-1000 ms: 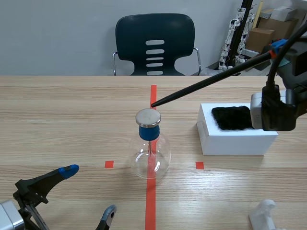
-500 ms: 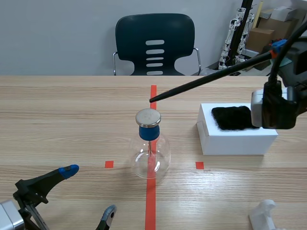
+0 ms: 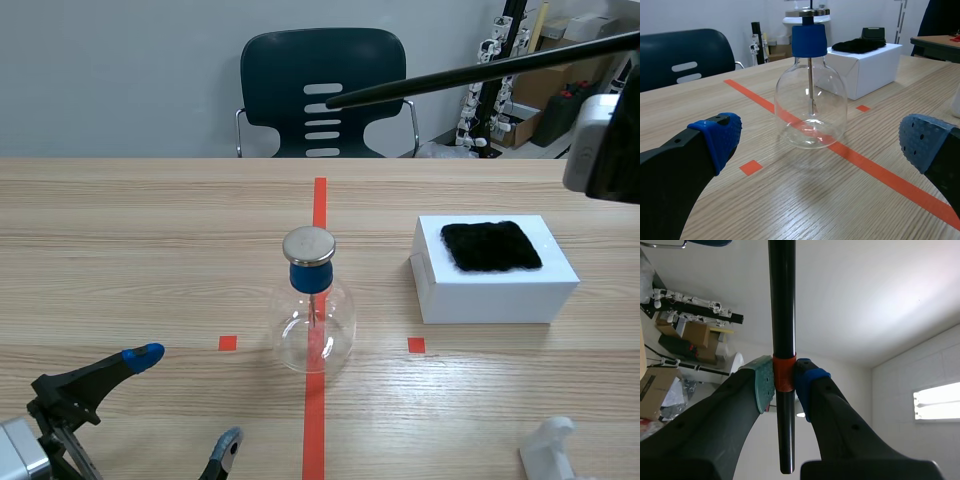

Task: Do the electroscope experiment. move the rod toward and away from the electroscope

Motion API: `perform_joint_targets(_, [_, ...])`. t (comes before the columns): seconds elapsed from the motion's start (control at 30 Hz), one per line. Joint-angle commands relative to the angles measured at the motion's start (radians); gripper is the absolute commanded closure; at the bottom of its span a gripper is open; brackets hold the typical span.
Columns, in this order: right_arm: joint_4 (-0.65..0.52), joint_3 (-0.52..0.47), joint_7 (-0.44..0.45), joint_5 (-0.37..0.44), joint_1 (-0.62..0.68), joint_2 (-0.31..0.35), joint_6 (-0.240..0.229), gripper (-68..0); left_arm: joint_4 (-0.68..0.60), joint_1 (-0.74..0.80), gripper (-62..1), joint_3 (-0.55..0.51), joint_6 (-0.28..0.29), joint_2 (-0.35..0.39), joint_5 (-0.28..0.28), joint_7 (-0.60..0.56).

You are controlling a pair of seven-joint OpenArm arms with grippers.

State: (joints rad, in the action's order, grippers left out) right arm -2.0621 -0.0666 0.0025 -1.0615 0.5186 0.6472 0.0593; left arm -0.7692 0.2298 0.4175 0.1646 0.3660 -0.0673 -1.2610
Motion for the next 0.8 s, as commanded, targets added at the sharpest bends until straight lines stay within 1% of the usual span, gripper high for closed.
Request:
perform_joint_targets(0.0, [-0.034,-0.035,0.003,0.018,0.017,-0.011,0.007,-1.5,-0.014,0.003,-62.3,-0.003,0.002,0.000,0.003,-0.014])
perform_joint_targets(0.07, [-0.056,-0.076,0.019,0.042,0.045,-0.039,0.000,-1.5,-0.014,0.003,-62.3,-0.003,0.002,0.000,0.003,-0.014])
perform_joint_targets(0.2, [-0.093,-0.156,0.063,0.087,0.101,-0.095,0.000,-1.5,-0.014,0.003,-62.3,-0.003,0.002,0.000,0.003,-0.014])
perform_joint_targets(0.37, [-0.119,-0.250,0.136,0.144,0.163,-0.152,0.000,-1.5,-0.014,0.003,-62.3,-0.003,0.002,0.000,0.003,-0.014])
perform_joint_targets(0.53, [-0.119,-0.314,0.203,0.219,0.203,-0.186,0.000,-1.5,-0.014,0.003,-62.3,-0.003,0.002,0.000,0.003,-0.014])
perform_joint_targets(0.63, [-0.119,-0.327,0.216,0.248,0.214,-0.190,0.000,-1.5,-0.014,0.003,-62.3,-0.003,0.002,0.000,0.003,-0.014])
perform_joint_targets(0.77, [-0.119,-0.327,0.228,0.256,0.216,-0.190,0.000,-1.5,-0.014,0.003,-62.3,-0.003,0.002,0.000,0.003,-0.014])
